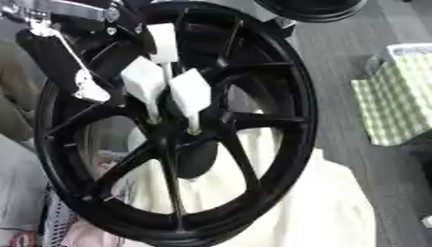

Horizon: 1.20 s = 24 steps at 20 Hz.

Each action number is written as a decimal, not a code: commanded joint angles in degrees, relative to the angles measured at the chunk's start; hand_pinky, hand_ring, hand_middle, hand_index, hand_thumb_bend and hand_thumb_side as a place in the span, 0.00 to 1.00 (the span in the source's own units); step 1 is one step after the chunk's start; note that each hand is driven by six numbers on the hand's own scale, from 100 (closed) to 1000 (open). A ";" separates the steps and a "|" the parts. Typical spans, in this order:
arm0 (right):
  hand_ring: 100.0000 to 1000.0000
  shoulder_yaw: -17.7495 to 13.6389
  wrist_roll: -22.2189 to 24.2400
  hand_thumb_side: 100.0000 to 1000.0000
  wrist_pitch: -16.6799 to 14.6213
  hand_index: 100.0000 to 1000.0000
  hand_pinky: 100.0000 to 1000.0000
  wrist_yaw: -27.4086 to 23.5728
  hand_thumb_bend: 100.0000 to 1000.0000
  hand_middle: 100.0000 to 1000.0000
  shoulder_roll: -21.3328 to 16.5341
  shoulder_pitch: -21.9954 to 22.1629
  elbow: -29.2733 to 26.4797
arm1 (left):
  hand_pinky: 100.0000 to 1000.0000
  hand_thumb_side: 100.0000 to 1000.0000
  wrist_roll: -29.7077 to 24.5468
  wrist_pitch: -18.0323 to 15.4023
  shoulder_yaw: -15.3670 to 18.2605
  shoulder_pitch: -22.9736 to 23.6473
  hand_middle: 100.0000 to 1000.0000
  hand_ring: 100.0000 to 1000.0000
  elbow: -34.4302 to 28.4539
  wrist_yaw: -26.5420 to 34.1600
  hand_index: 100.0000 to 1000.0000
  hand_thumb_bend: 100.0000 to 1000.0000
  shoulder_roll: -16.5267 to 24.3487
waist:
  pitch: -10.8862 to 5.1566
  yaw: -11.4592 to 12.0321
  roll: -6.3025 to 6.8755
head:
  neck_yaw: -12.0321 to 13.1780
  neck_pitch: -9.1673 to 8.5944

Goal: Pull the pin out of the wheel hub.

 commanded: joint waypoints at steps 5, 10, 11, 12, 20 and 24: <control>0.48 -0.29 -0.15 0.47 -0.41 0.70 0.61 -0.47 0.00 0.53 -0.79 -0.75 -1.06 | 0.01 0.24 0.05 -0.39 0.32 -1.00 0.71 0.16 0.60 -0.35 0.83 0.39 0.06 | -0.78 -0.22 -0.16 | 0.26 -0.86; 0.48 -0.31 -0.24 0.47 -0.58 0.70 0.61 -0.64 0.00 0.54 -0.73 -0.79 -1.06 | 0.01 0.22 0.05 -0.46 0.18 -1.06 0.66 0.16 1.08 -0.51 0.82 0.36 -0.36 | -0.78 -0.33 -0.18 | 0.35 -0.90; 0.48 -0.31 -0.25 0.47 -0.60 0.70 0.61 -0.66 0.00 0.54 -0.70 -0.79 -1.06 | 0.01 0.21 0.05 -0.44 0.17 -1.07 0.65 0.16 1.14 -0.54 0.82 0.36 -0.44 | -0.79 -0.35 -0.20 | 0.35 -0.90; 0.48 -0.31 -0.26 0.47 -0.61 0.70 0.61 -0.67 0.00 0.54 -0.67 -0.78 -1.06 | 0.01 0.21 0.05 -0.43 0.13 -1.07 0.65 0.16 1.22 -0.61 0.81 0.35 -0.50 | -0.80 -0.37 -0.21 | 0.37 -0.90; 0.48 -0.29 -0.33 0.47 -0.81 0.70 0.61 -0.93 0.00 0.54 -0.52 -0.75 -1.06 | 0.00 0.19 0.05 -0.55 0.04 -0.91 0.61 0.15 1.85 -1.04 0.78 0.33 -0.91 | -0.76 -0.48 -0.30 | 0.44 -0.97; 0.48 -0.29 -0.36 0.47 -0.93 0.70 0.61 -1.08 0.00 0.54 -0.43 -0.77 -1.06 | 0.00 0.18 0.05 -0.66 0.03 -0.86 0.61 0.14 2.09 -1.12 0.78 0.32 -1.09 | -0.72 -0.51 -0.39 | 0.47 -1.05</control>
